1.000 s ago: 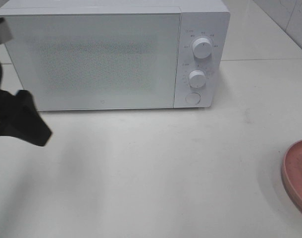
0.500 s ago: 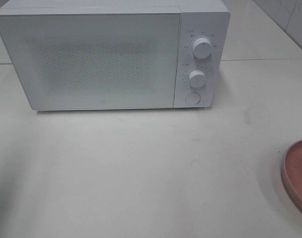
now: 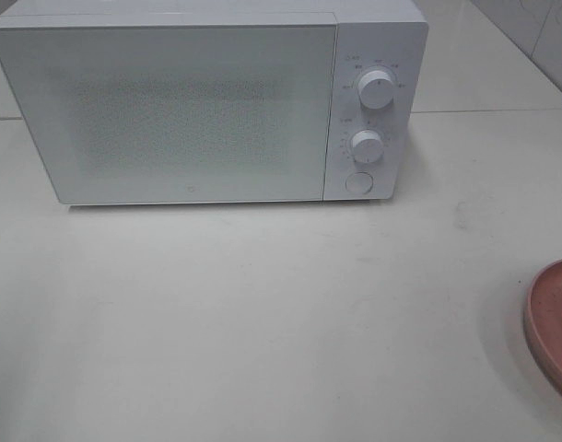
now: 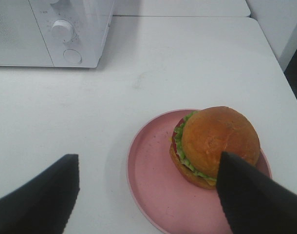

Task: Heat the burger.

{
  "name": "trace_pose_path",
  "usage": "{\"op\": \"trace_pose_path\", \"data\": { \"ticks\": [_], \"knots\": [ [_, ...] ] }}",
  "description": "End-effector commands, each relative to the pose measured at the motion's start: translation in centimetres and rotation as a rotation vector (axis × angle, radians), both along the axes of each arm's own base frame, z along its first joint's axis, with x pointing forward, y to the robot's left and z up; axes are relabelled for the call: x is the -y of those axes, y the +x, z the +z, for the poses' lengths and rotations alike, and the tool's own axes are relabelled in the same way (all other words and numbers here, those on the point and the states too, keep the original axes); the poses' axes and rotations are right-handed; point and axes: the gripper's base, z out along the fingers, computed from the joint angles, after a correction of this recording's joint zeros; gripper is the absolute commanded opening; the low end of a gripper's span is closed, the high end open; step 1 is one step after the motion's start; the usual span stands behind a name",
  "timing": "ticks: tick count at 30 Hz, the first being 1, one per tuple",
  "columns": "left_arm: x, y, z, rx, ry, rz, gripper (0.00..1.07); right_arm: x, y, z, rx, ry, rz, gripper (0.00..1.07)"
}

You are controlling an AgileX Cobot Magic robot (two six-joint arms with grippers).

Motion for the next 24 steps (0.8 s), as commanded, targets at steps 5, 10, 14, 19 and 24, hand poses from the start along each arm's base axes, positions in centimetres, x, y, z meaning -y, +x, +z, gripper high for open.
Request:
{"op": "trace_pose_path", "data": {
  "ticks": [5, 10, 14, 19, 24],
  "knots": [
    [0.1, -3.3, -1.0, 0.296, -0.003, 0.029, 0.98, 0.0, -0.4, 0.1, 0.040, -0.004, -0.006, 0.75],
    [-0.2, -5.7, -1.1, 0.429, -0.005, 0.089, 0.98, 0.0, -0.4, 0.1, 0.040, -0.004, -0.006, 0.75],
    [-0.4, -6.2, -1.2, 0.460, -0.001, 0.119, 0.98, 0.0, -0.4, 0.1, 0.040, -0.004, -0.006, 0.75],
    [-0.4, -6.1, -1.2, 0.455, -0.001, 0.117, 0.98, 0.0, -0.3, 0.1, 0.036, -0.004, -0.006, 0.75],
    [-0.4, -6.1, -1.2, 0.455, -0.001, 0.117, 0.98, 0.0, -0.3, 0.1, 0.036, -0.004, -0.006, 0.75]
  ]
}}
